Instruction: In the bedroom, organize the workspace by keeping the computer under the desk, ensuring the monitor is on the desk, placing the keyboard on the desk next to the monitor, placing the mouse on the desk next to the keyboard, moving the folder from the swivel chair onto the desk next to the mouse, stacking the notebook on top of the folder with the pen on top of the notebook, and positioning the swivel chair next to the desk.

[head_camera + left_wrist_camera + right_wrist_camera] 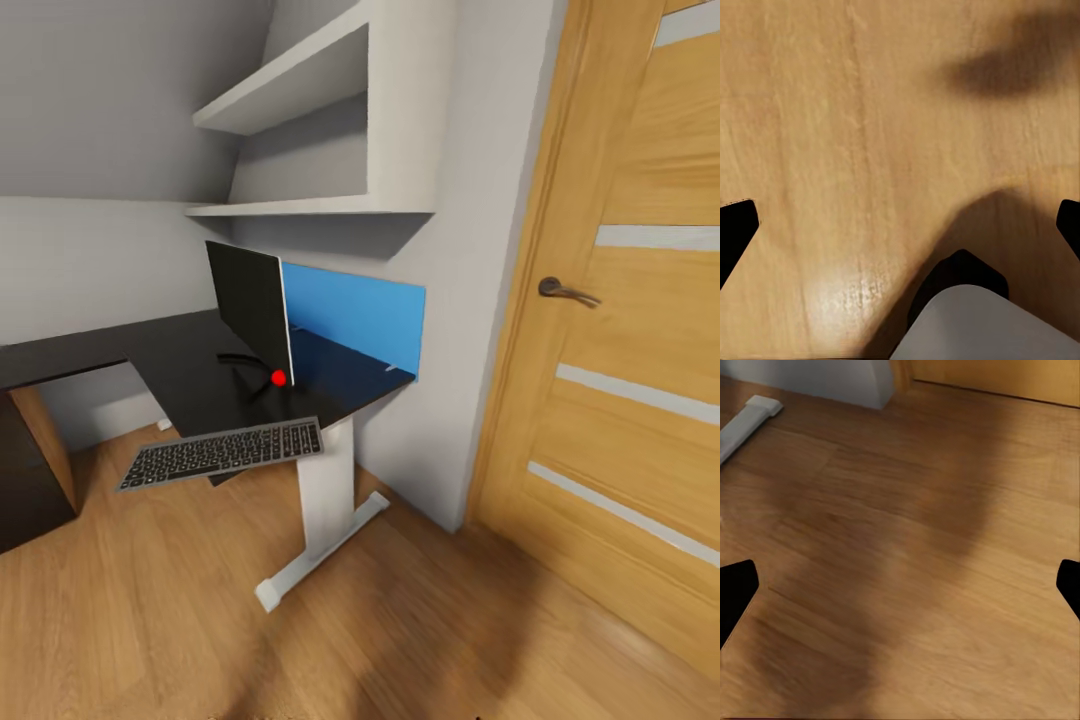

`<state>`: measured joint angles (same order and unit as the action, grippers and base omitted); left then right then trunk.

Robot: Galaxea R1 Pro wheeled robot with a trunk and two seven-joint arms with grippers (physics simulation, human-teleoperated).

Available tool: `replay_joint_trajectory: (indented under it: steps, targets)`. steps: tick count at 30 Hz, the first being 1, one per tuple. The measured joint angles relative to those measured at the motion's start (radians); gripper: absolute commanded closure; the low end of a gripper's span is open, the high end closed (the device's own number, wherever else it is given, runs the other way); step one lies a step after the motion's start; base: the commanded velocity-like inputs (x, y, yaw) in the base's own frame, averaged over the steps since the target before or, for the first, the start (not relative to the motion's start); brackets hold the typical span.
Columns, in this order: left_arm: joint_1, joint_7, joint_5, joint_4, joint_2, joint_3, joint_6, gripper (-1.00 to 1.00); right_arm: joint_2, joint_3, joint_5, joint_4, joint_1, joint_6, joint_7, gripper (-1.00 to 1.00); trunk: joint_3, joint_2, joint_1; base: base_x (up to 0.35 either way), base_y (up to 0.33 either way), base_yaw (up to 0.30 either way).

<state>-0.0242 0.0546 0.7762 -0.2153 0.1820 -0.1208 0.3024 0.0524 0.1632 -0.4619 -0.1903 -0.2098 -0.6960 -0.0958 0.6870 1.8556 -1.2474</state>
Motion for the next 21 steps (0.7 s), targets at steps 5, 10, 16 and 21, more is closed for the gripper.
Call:
replay_joint_trajectory:
  steps: [5, 10, 16, 21]
  targets:
    - [0.000, 0.000, 0.000, 0.000, -0.001, -0.002, 0.000, -1.00, 0.000, 0.000, 0.000, 0.000, 0.000, 0.000, 0.000, -1.00, 0.000, 0.000, 0.000, 0.000, 0.000, 0.285]
    - [0.000, 0.000, 0.000, 0.000, -0.002, -0.004, 0.000, -1.00, 0.000, 0.000, 0.000, 0.000, 0.000, 0.000, 0.000, -1.00, 0.000, 0.000, 0.000, 0.000, 0.000, 0.285]
    - [0.000, 0.000, -0.002, 0.000, -0.004, -0.005, 0.000, -1.00, 0.000, 0.000, 0.000, 0.000, 0.000, 0.000, 0.000, -1.00, 0.000, 0.000, 0.000, 0.000, 0.000, 0.285]
    - [0.000, 0.000, -0.004, 0.000, -0.005, -0.006, 0.000, -1.00, 0.000, 0.000, 0.000, 0.000, 0.000, 0.000, 0.000, -1.00, 0.000, 0.000, 0.000, 0.000, 0.000, 0.285]
